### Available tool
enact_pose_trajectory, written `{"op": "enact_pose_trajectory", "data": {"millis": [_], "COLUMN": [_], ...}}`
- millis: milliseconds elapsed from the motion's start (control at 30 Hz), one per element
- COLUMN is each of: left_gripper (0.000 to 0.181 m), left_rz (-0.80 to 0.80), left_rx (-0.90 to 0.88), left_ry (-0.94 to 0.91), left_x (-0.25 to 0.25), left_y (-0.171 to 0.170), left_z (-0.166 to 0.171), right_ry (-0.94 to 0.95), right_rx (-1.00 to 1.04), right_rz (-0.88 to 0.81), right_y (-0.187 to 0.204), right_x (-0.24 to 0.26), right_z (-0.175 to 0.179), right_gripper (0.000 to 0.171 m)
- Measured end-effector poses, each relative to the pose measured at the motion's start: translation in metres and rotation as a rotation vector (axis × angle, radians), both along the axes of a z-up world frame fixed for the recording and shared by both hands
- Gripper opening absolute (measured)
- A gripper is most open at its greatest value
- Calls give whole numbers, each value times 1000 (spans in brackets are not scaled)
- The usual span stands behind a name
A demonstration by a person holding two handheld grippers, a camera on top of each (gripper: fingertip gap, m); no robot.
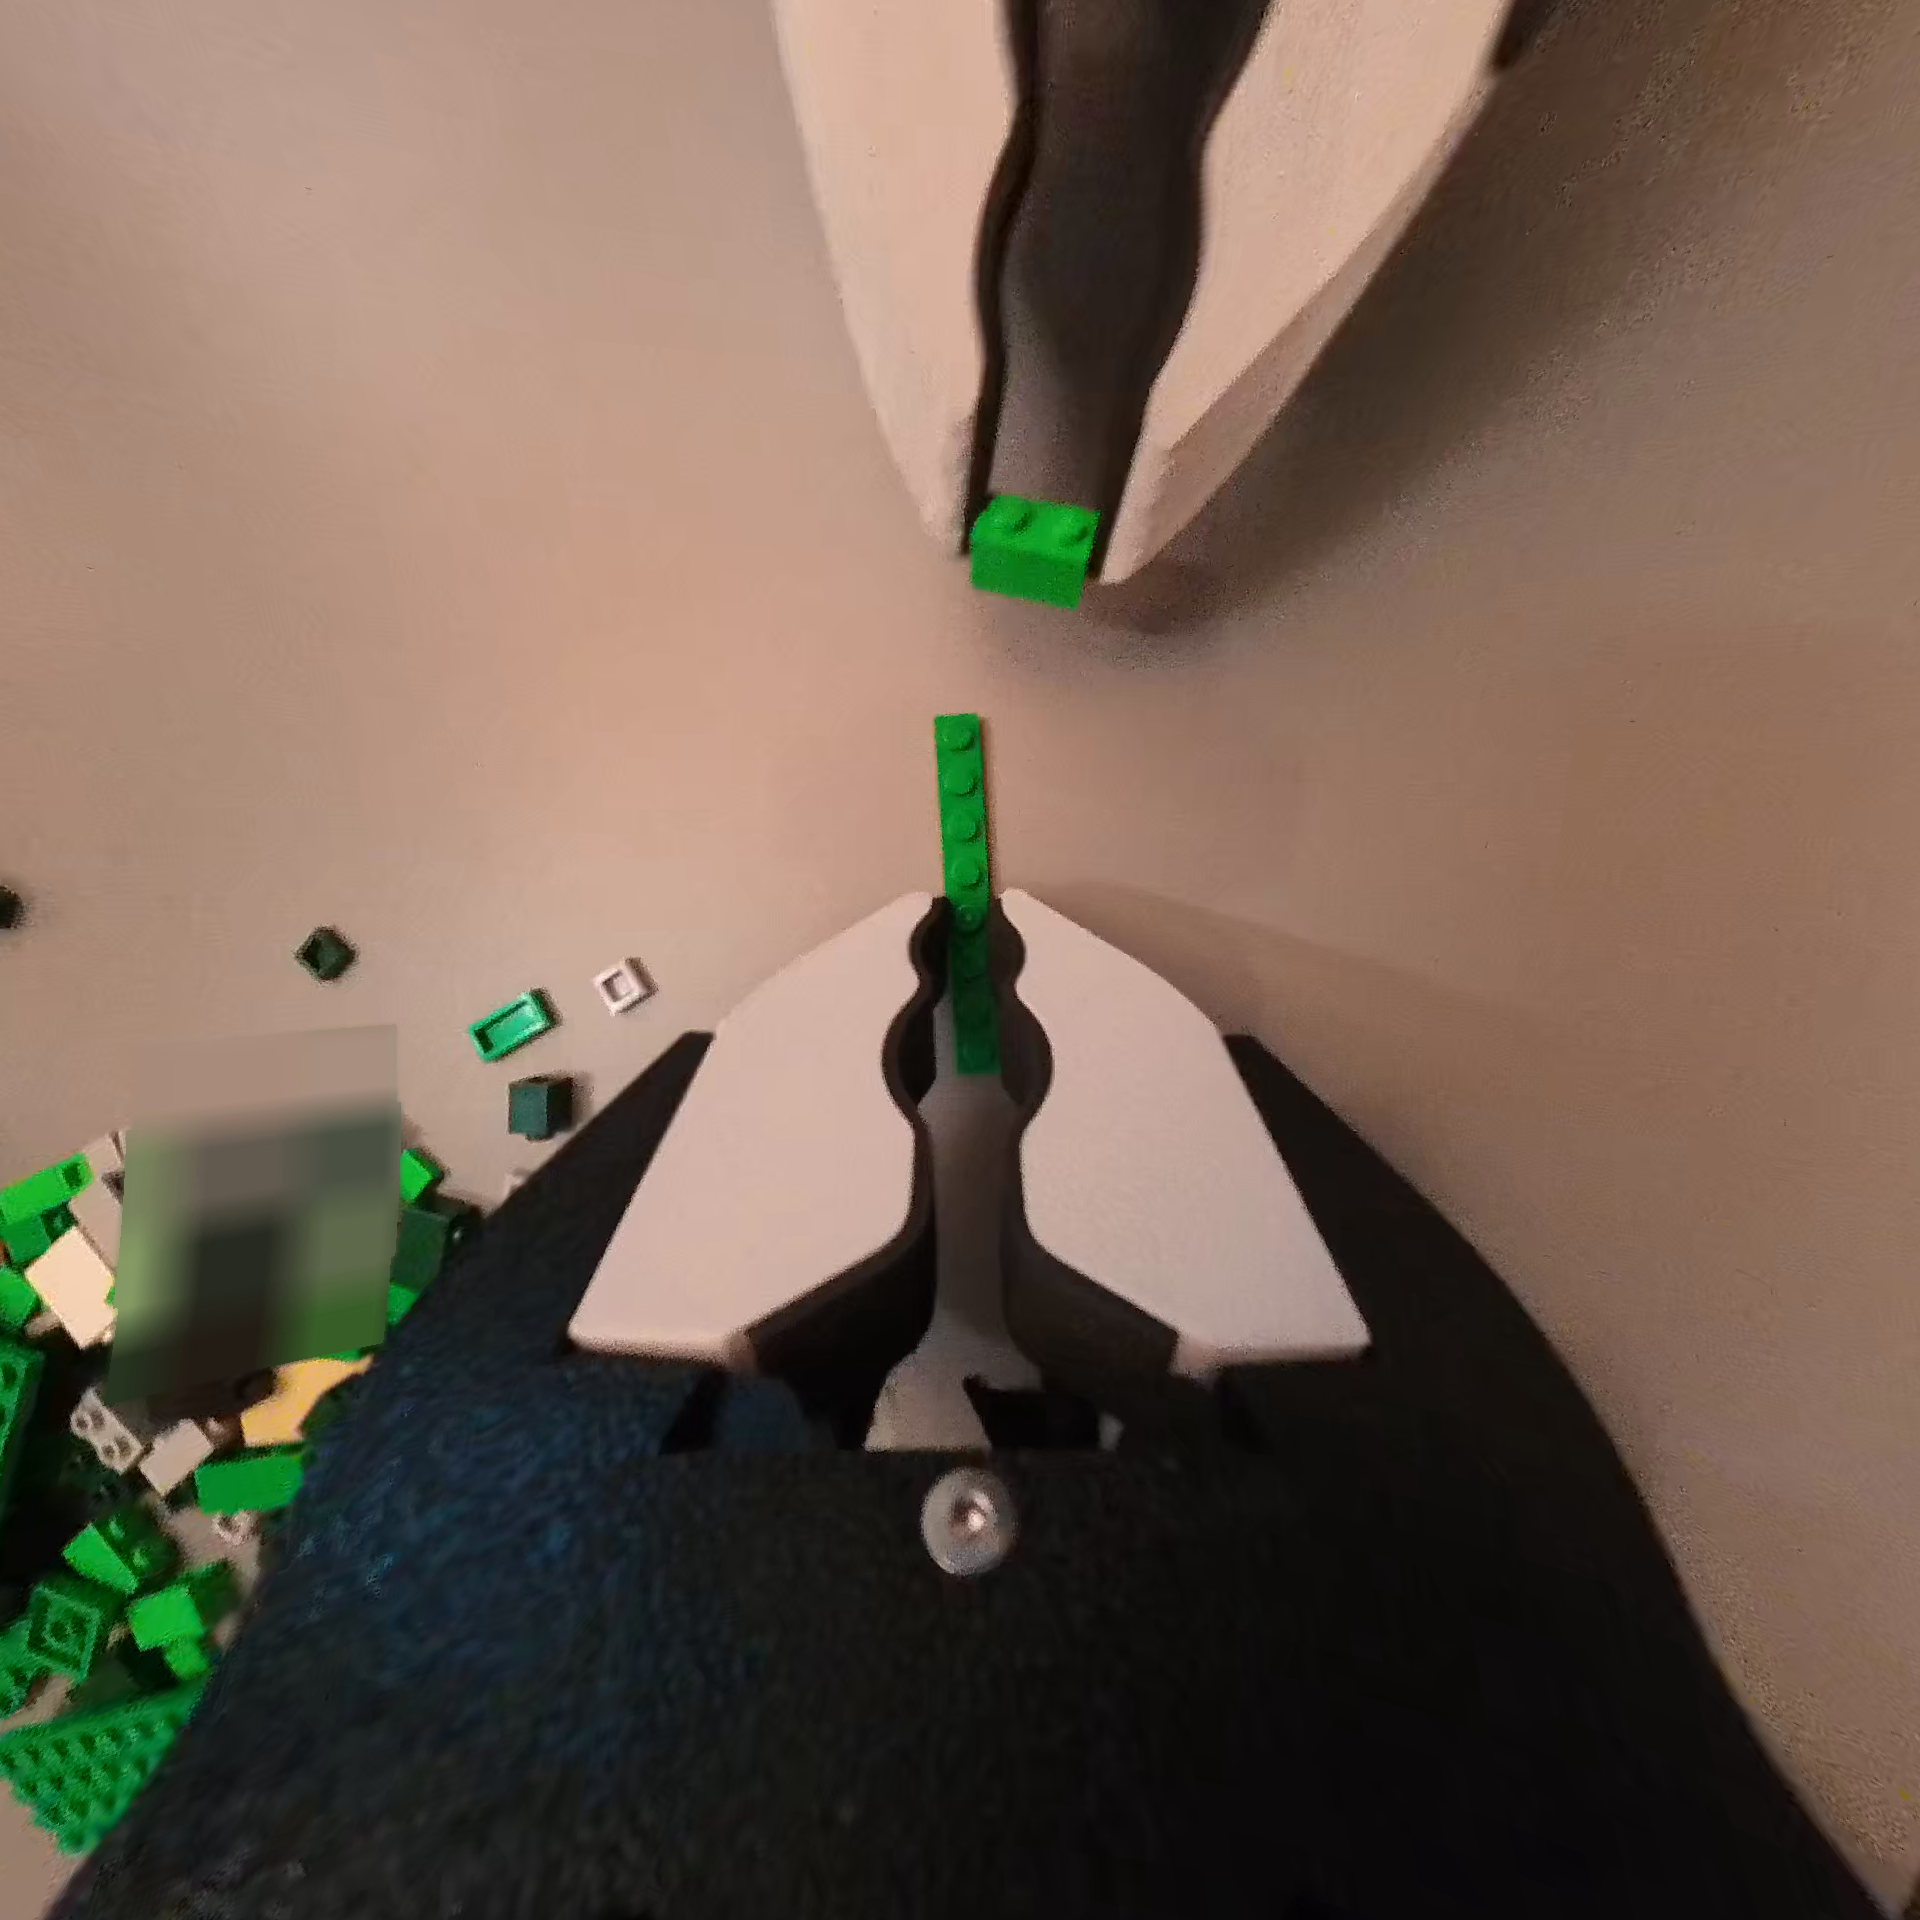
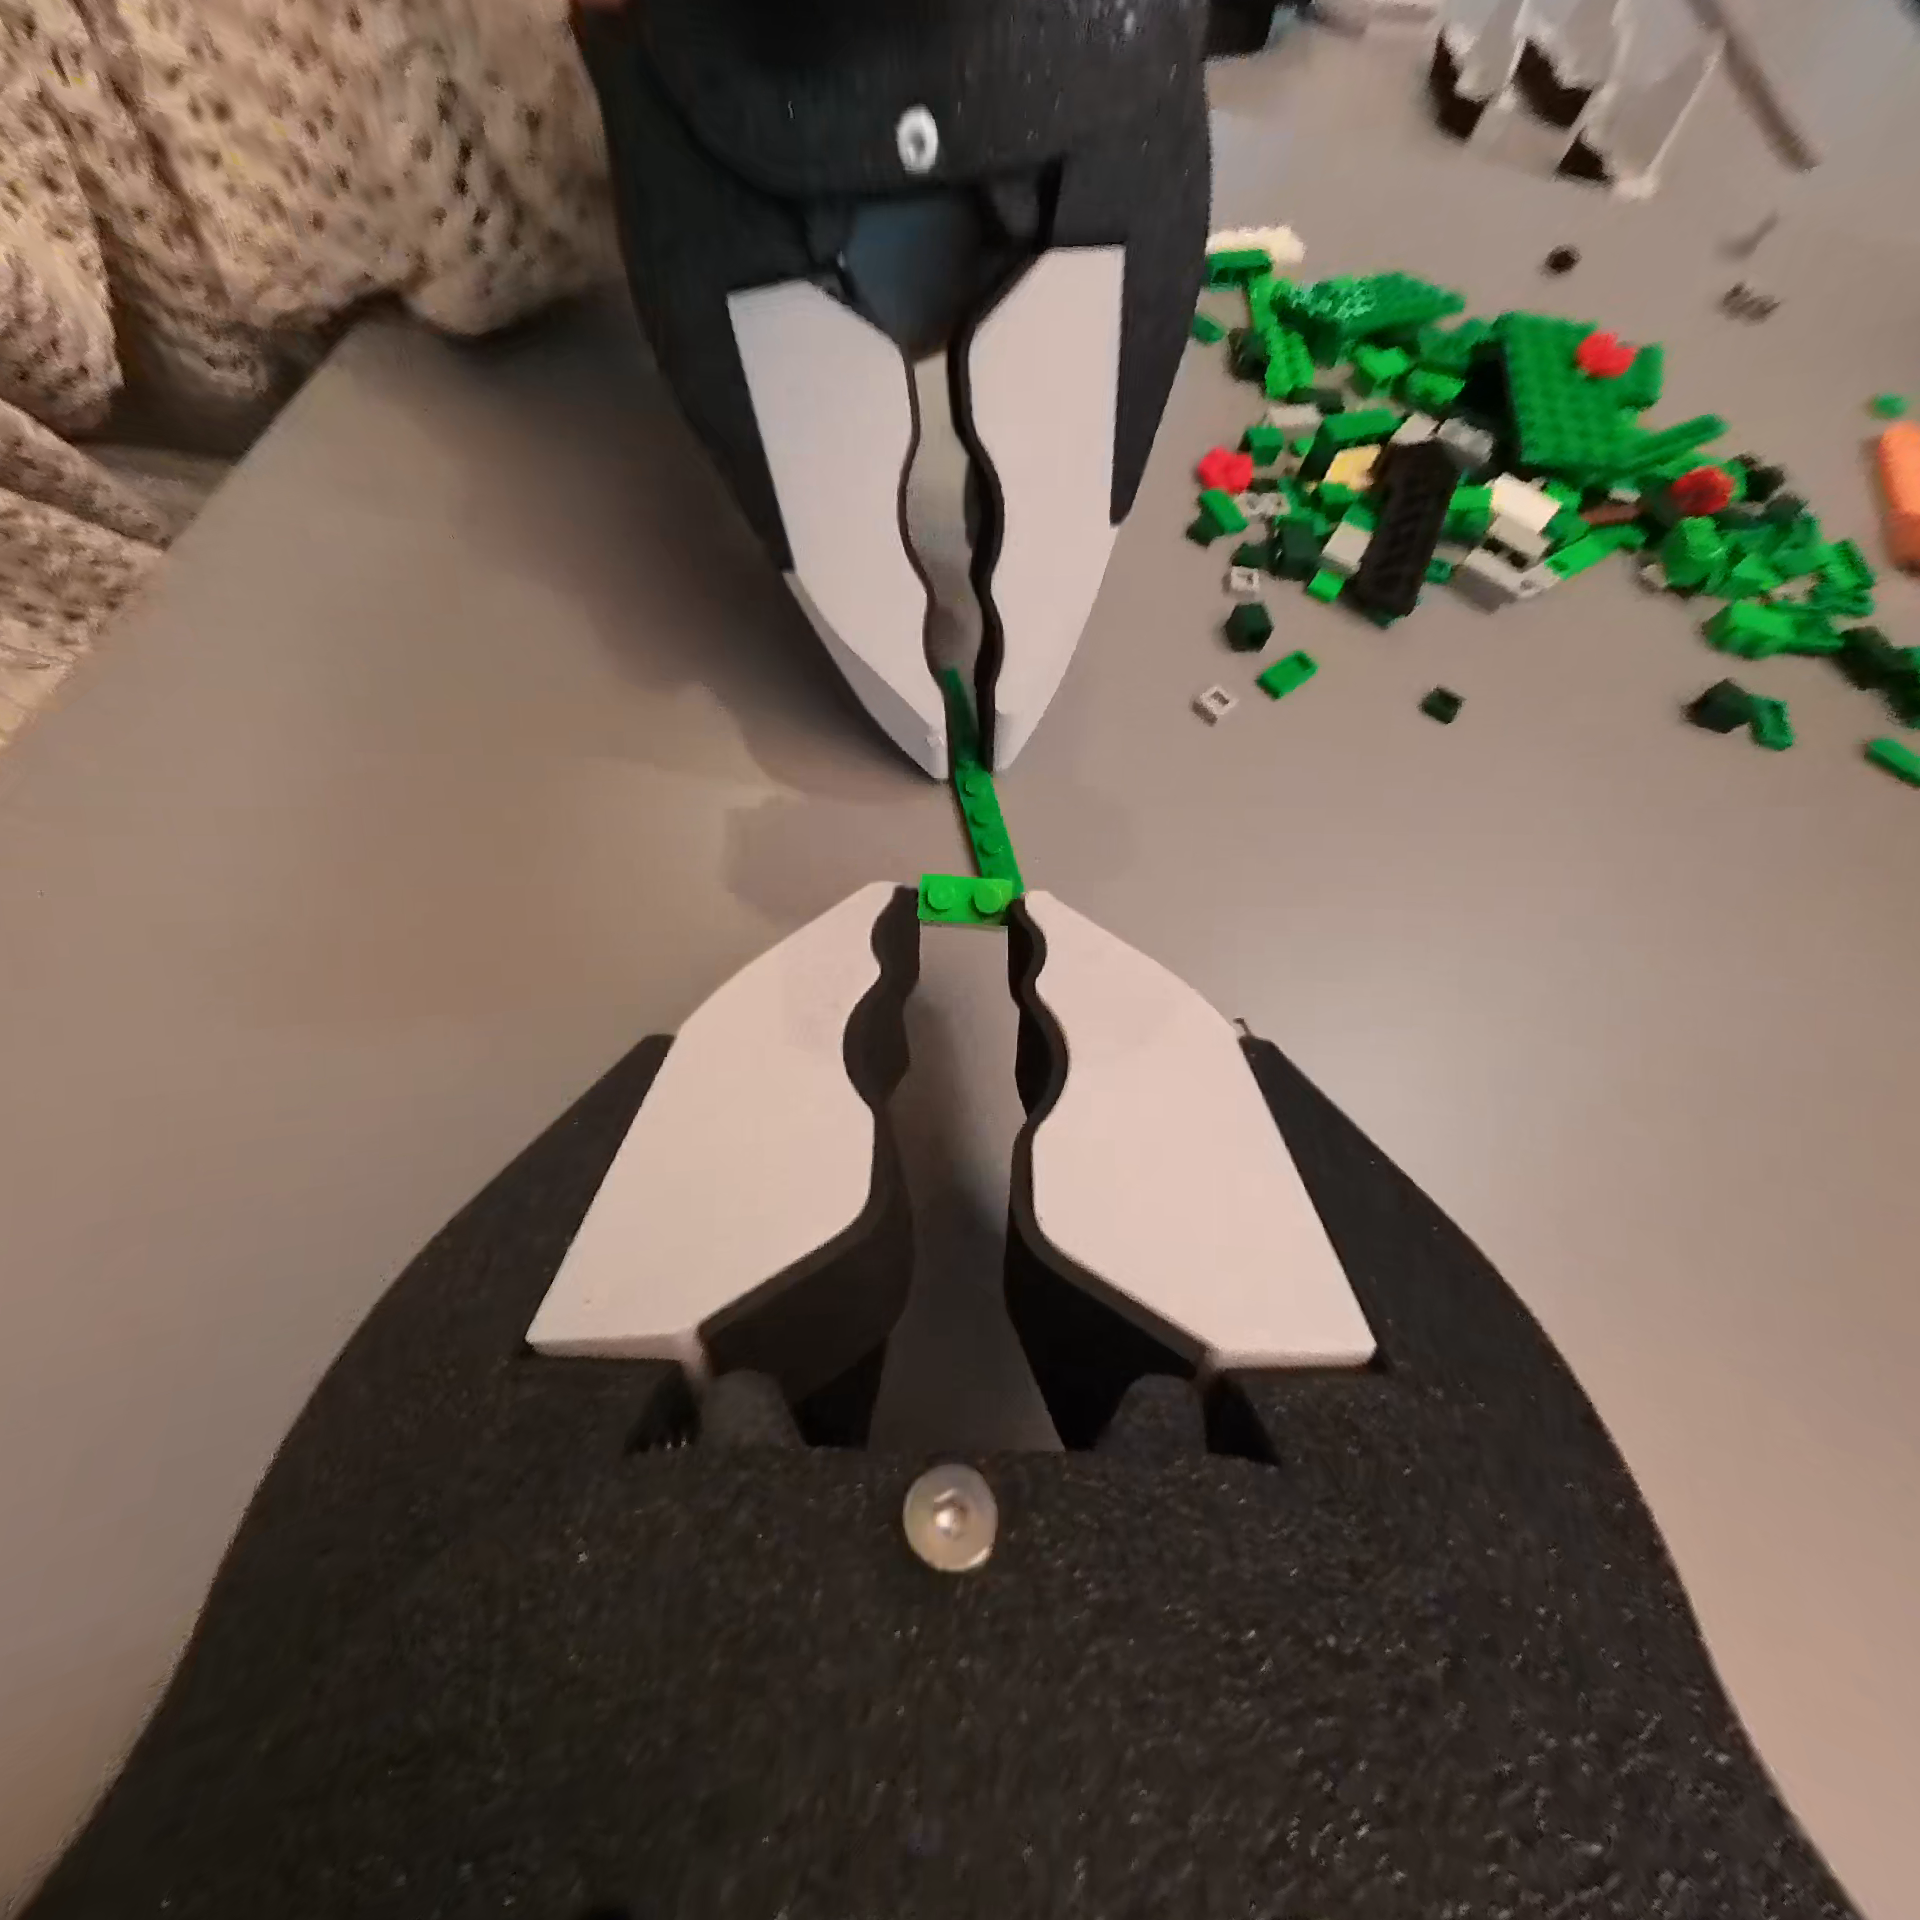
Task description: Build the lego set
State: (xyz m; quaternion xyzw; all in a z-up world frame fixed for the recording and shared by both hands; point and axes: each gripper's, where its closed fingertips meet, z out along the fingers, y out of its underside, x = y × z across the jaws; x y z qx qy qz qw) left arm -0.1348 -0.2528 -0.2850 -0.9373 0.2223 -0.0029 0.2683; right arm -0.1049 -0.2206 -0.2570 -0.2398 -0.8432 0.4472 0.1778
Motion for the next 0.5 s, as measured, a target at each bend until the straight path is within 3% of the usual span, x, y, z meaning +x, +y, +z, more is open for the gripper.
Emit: {"op": "enact_pose_trajectory", "data": {"millis": [500], "left_gripper": [6], "left_rz": [-84], "left_rx": [-45], "left_ry": [-81], "left_x": [1], "left_y": [1], "left_z": [-1], "right_ry": [-197], "right_rx": [185], "right_rz": [206], "right_y": [-10], "right_x": [-13], "right_z": [-15], "right_gripper": [17]}}
